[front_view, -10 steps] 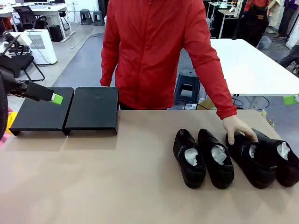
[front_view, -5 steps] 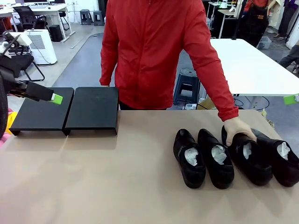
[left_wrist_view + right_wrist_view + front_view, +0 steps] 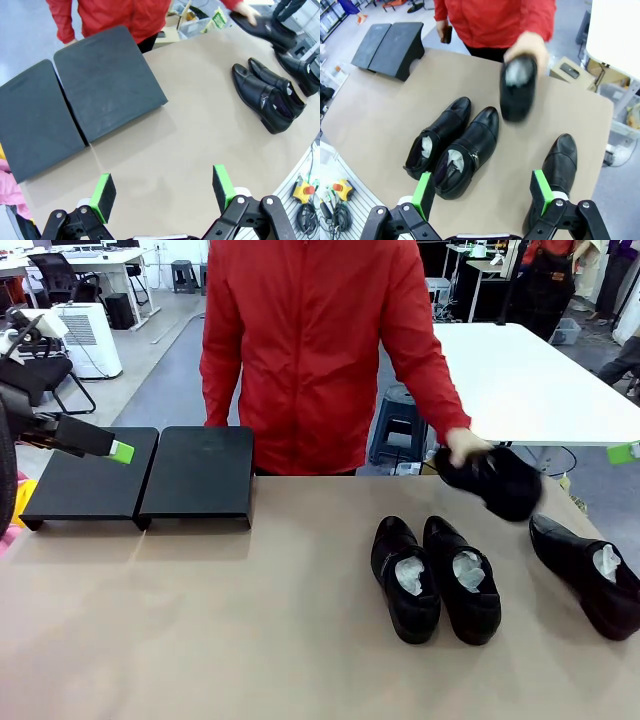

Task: Organize the shoes by placing them on the stand.
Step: Pick up one Shoe and place it in the middle of the table.

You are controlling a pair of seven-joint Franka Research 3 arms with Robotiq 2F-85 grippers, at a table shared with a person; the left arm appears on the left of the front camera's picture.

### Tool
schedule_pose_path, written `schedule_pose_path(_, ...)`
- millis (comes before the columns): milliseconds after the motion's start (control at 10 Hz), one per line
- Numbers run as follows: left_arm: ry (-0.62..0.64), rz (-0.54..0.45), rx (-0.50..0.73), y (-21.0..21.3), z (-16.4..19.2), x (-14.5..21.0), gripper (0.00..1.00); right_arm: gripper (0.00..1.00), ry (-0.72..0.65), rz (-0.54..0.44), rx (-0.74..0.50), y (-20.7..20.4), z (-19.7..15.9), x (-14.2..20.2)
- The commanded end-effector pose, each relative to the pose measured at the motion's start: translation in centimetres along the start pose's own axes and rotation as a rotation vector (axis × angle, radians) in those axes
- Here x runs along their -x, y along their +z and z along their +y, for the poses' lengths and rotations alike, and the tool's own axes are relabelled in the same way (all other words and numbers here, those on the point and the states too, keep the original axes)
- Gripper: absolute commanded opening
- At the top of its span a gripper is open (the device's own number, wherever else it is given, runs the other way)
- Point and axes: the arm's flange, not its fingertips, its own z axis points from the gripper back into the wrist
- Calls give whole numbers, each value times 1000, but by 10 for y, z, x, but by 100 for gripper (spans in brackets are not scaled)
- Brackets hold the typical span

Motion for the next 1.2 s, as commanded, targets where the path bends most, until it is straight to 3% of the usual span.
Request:
schedule_pose_path(0,-14,4,2,1,2,1,100,100,23,16,-10,1,6,-3)
schedule_pose_path(500,-14,4,2,1,2,1,100,100,39,191,-147,-22,77,-44)
schedule_pose_path(700,-14,4,2,1,2,1,100,100,18,323,-131,-67,119,-58)
schedule_pose_path(1100,-14,4,2,1,2,1,100,100,-65,449,-8,-142,166,-46)
